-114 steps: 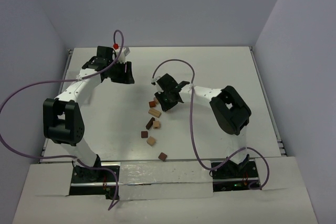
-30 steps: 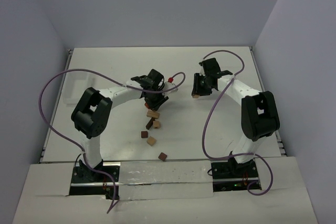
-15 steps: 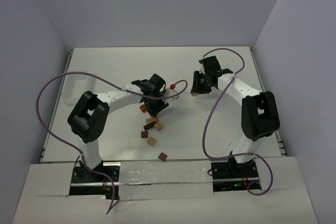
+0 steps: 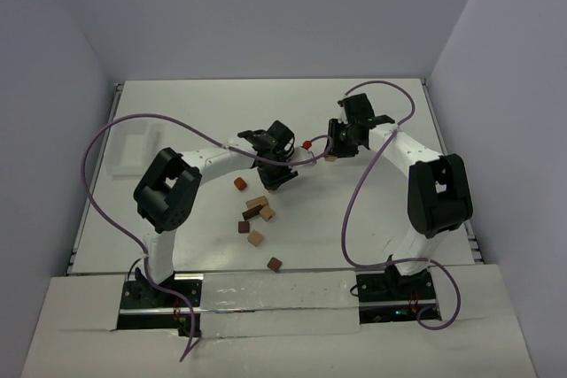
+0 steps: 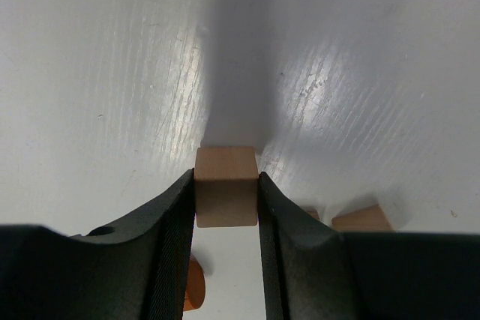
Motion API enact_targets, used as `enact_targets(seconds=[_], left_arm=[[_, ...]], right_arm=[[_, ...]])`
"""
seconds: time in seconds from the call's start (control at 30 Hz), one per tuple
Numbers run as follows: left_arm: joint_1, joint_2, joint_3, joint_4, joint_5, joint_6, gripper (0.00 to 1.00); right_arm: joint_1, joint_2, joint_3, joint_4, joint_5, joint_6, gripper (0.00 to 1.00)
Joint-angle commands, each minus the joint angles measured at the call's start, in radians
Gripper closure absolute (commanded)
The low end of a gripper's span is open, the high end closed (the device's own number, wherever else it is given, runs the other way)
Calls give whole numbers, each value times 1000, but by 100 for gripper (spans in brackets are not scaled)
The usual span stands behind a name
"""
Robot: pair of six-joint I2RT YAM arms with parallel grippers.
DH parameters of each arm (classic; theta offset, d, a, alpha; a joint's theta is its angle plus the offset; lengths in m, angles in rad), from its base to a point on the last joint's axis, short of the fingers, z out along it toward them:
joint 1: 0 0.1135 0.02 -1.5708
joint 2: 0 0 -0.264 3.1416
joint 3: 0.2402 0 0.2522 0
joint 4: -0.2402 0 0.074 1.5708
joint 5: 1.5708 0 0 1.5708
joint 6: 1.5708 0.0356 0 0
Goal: Build the wood block tower
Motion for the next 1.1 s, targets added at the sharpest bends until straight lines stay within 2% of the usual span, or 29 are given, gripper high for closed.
enact_targets(seconds=[0.0,0.37,0.57,0.8,1.07], left_arm=[[-7,14,42,10,51,42,87],[-11,-9,16,10,112,88,84],[-17,-19,-1,9,129,106,79],[-20,-13,7,-9,129,118,68],[-21,-27,6,-9,143,120,50]], right_arm=[[-8,9,29,-1,1,12,100],[-10,10,29,-2,-4,14,100],[-10,11,30,-3,-7,16,100],[-10,14,31,-3,-10,17,100],[-10,7,19,0,-10,-6,100]])
